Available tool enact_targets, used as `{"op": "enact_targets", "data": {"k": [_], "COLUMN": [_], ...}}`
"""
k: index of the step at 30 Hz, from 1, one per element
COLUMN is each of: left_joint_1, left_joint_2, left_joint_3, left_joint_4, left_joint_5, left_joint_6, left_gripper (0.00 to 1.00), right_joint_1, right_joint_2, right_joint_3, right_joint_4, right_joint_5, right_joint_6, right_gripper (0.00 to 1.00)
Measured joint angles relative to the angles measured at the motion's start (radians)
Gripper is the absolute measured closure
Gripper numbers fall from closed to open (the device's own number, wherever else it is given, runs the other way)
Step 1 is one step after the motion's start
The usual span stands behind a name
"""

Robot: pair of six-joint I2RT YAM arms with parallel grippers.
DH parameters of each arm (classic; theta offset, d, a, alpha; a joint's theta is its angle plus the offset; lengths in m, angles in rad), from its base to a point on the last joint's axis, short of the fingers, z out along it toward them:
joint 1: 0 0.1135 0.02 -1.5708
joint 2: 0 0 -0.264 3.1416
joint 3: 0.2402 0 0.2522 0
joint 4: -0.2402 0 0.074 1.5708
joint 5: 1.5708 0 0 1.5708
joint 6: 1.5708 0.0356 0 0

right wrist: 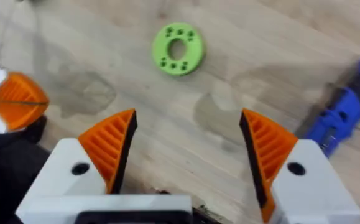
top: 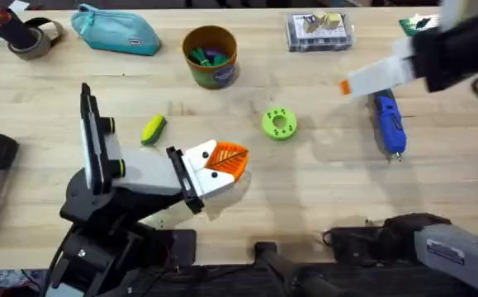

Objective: Pick up the gripper from the table and insert it into the empty holder that is missing its gripper. Then pick up a screw, insert it into the mounting hole, and use the screwdriver to tighten it. Finally, clean up the table by picking up the vegetable and placing it into the bucket.

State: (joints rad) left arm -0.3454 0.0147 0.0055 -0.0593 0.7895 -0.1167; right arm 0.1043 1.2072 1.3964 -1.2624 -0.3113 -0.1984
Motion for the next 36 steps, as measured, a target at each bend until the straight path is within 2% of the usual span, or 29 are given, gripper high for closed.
{"op": "enact_targets", "data": {"k": [6,15,24,29,36], "left_joint_1": [0.0,0.0,0.0,0.0,0.0], "left_joint_2": [0.0,0.0,0.0,0.0,0.0], "left_joint_3": [0.0,0.0,0.0,0.0,0.0], "left_joint_4": [-0.002,-0.002,-0.005,-0.005,-0.005], "left_joint_5": [-0.001,-0.001,0.0,0.0,0.0], "left_joint_6": [0.017,0.027,0.03,0.03,0.03], "left_gripper": [0.996,0.996,0.996,0.996,0.996], "right_joint_1": [-0.121,-0.279,-0.414,-0.477,-0.483], "right_joint_2": [-0.061,-0.003,0.044,0.138,0.311], "right_joint_3": [0.0,-0.01,-0.19,-0.261,-0.265], "right_joint_4": [0.009,0.06,0.297,0.358,0.374], "right_joint_5": [0.089,0.176,0.231,0.248,0.251], "right_joint_6": [0.039,0.092,0.113,0.081,-0.01], "right_gripper": [0.011,0.011,0.011,0.011,0.011]}}
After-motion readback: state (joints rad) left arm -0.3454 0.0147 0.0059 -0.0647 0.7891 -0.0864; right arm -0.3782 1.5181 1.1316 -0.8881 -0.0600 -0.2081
